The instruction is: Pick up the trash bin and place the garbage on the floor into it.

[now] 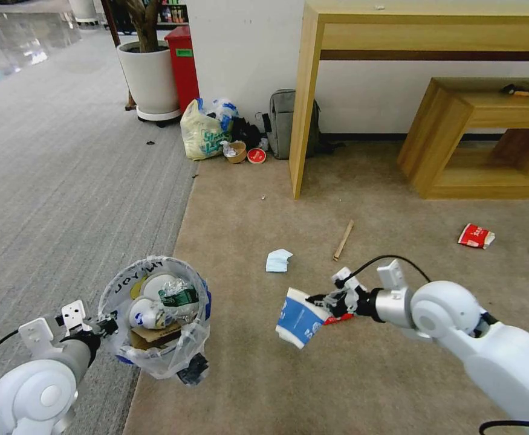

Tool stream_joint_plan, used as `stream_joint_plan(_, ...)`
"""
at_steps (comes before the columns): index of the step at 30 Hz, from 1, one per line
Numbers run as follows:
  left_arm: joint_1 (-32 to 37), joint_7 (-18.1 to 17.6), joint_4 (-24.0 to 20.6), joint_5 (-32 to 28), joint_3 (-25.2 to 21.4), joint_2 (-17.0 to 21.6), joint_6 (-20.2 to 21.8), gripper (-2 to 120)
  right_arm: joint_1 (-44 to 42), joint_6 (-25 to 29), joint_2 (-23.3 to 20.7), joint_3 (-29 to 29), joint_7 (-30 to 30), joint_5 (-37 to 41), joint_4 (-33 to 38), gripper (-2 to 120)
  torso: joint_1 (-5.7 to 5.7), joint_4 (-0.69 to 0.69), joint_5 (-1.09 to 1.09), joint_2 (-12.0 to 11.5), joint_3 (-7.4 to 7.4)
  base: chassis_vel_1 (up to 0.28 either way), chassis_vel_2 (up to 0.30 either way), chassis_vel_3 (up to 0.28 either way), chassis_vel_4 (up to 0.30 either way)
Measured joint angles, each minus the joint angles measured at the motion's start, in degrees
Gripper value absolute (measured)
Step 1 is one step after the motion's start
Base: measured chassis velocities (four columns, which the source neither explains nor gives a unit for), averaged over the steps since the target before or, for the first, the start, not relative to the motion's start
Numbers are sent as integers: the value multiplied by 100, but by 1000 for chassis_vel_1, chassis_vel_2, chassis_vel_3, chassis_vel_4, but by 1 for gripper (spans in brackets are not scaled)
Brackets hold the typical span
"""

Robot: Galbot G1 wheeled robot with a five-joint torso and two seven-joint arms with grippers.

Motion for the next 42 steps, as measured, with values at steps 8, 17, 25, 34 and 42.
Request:
stream_joint_plan(8, -14, 26, 68, 52, 31, -5, 0, 0, 129, 0, -64, 516, 32, 257, 408, 0, 0, 2, 0, 0, 0, 0, 0, 0, 0)
stream_joint_plan(17, -52, 78, 258, 216, 167, -38, 0, 0, 557, 0, -165, 1188, 206, 954, 1153, 0, 0, 1, -1, 0, 0, 0, 0, 0, 0)
stream_joint_plan(25, -65, 84, 258, 407, 488, 6, 0, 0, 1462, 0, 492, 439, 694, 1666, 1362, 0, 0, 2, -1, 0, 0, 0, 0, 0, 0)
stream_joint_plan(34, -68, 85, 199, 516, 840, -2, 0, 0, 1825, 0, 904, -63, 1094, 2037, 1293, 0, 0, 1, -1, 0, 0, 0, 0, 0, 0)
stream_joint_plan(42, -75, 30, 18, 445, 985, 62, 0, 0, 1779, 0, 1028, -653, 1287, 1992, 1099, 0, 0, 0, 0, 0, 0, 0, 0, 0, 0)
